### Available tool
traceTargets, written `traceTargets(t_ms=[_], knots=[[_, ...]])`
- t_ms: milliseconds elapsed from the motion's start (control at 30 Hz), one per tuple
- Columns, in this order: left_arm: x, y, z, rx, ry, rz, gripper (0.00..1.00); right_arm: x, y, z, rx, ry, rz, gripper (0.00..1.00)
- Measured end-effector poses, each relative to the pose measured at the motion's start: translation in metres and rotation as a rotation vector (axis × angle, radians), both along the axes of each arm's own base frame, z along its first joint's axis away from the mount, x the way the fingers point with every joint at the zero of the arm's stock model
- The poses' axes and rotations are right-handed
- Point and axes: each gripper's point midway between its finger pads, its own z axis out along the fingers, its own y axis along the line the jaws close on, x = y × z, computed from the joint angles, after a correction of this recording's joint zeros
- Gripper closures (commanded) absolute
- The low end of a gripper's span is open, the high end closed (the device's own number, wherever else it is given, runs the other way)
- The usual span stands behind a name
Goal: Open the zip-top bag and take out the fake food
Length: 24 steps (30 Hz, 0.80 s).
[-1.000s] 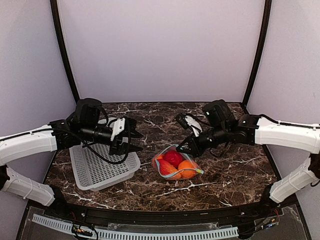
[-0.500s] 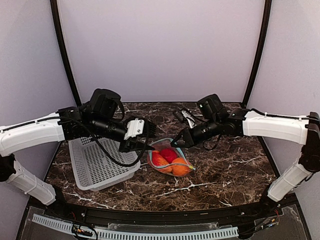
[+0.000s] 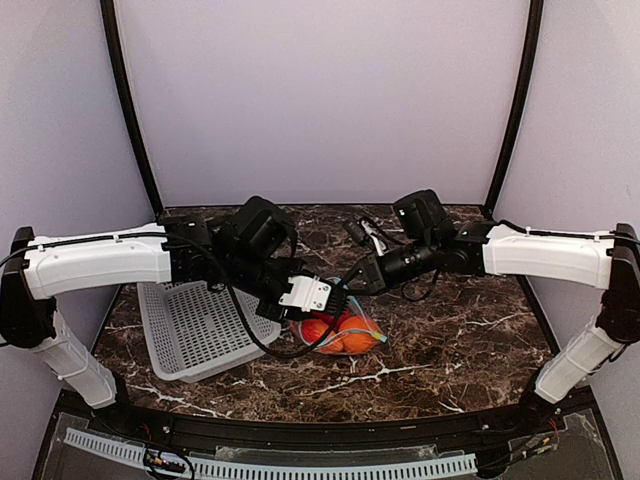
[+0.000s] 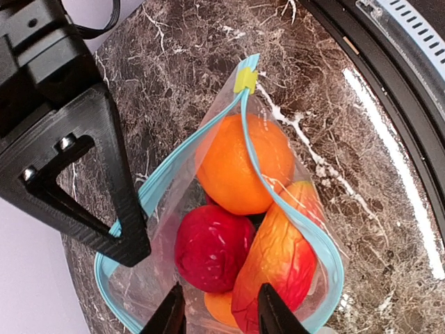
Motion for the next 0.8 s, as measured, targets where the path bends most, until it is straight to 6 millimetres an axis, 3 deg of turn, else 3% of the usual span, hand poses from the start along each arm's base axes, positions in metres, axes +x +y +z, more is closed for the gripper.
traceTargets(t_ms=[333,800], knots=[[-0.001,-0.001,-0.038,0.190,-0.075,-0.053,0.55,-0.002,0.001,-0.001,0.014,0.021,0.002,1.00],[-0.001,0.006,-0.072,0.353,-0.138,-0.085,0.44,-0.004,0.004,0.001,0.041,0.033,0.010,1.00]])
